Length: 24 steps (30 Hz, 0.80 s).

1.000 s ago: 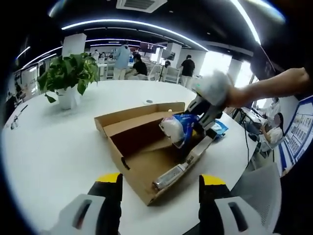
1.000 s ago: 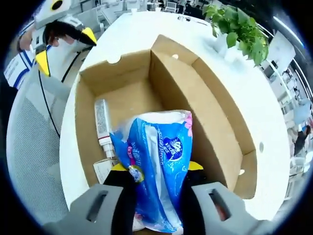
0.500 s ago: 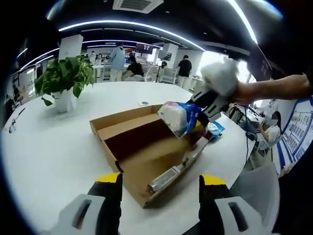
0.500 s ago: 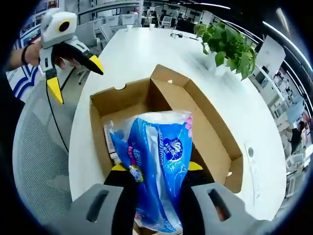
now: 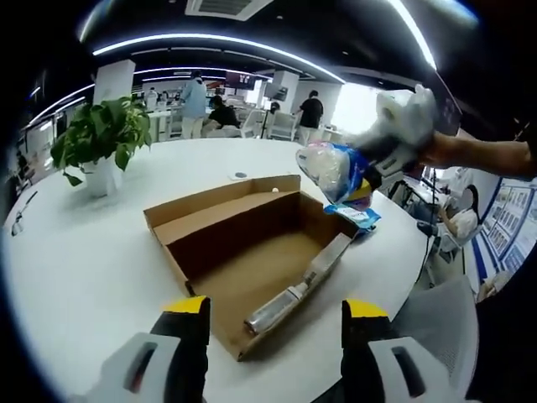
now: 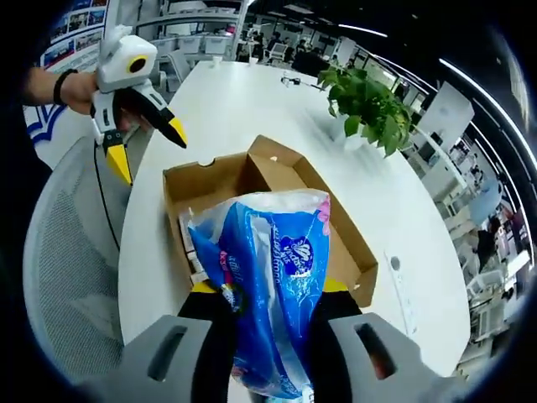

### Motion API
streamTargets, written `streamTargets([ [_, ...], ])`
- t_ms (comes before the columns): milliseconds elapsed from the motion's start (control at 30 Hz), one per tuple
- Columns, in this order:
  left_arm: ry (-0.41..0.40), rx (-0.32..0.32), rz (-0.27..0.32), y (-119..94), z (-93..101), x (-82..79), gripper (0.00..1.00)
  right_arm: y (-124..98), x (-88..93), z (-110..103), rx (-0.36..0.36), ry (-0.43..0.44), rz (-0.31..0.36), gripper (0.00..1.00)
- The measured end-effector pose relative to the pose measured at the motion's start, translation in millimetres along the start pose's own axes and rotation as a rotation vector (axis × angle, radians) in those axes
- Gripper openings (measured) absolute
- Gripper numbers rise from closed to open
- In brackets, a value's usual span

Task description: Operate the shoe box by opening the lid, removing the specified soft item, and placing it in the target area until the item is outside and the box remains undamaged.

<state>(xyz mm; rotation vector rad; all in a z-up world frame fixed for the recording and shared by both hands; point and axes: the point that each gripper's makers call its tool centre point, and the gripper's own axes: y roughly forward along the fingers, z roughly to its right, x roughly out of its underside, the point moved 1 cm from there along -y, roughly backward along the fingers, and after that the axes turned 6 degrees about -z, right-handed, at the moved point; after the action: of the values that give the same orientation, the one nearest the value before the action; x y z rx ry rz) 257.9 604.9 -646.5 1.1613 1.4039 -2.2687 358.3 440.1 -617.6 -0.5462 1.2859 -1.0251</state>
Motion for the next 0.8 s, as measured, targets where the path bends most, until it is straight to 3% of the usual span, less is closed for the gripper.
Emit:
streamTargets([
  [333, 0.039, 0.037, -0.021, 14.9, 18.2, -9.3, 0.65, -30.8, 72.1, 9.5, 0.058, 0.049, -0.071, 0.27],
  [800, 0.069, 0.057, -0.047, 26.9, 28.1, -15.1, 0.65, -79.0, 186.6, 11.0, 0.139, 0.236, -0.169, 0.27],
])
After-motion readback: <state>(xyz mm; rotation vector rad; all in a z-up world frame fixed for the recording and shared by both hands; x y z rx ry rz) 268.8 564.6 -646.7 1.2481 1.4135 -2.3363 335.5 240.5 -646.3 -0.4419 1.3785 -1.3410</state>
